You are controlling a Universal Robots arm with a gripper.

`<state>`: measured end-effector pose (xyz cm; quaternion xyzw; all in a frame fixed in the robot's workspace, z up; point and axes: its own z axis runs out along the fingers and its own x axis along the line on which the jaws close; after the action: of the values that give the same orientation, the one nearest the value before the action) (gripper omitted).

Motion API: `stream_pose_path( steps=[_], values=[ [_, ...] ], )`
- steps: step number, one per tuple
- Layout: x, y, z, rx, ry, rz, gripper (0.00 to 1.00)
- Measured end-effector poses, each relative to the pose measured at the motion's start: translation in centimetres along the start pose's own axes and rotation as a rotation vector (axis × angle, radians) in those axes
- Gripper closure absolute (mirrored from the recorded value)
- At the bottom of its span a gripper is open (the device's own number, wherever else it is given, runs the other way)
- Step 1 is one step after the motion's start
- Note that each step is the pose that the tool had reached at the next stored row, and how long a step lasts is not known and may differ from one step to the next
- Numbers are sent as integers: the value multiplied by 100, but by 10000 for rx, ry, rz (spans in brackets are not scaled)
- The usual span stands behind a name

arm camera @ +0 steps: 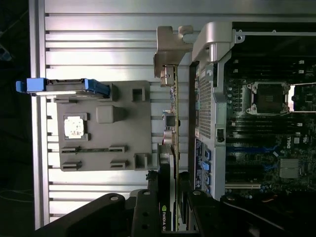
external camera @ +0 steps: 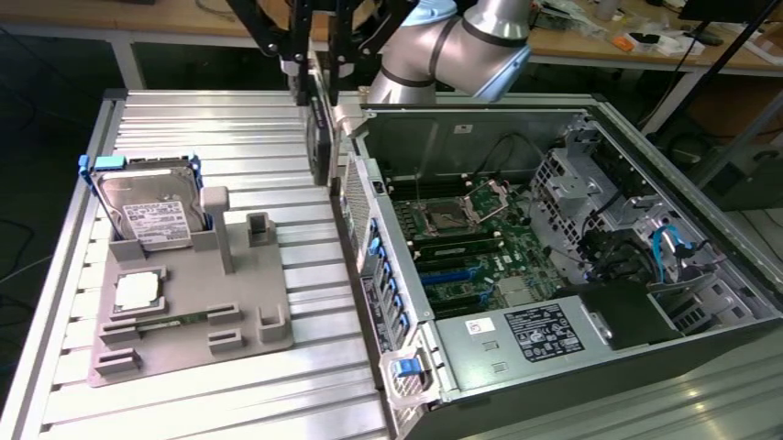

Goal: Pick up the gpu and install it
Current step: 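Pick up the gpu and move the gpu toward the slot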

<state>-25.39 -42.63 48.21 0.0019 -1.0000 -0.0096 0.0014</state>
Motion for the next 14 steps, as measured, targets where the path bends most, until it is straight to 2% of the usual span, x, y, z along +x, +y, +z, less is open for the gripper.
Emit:
stream_pose_path(
  steps=[14],
  values=[
    [-593, -3, -1, -1, 1, 0, 73]
  ],
)
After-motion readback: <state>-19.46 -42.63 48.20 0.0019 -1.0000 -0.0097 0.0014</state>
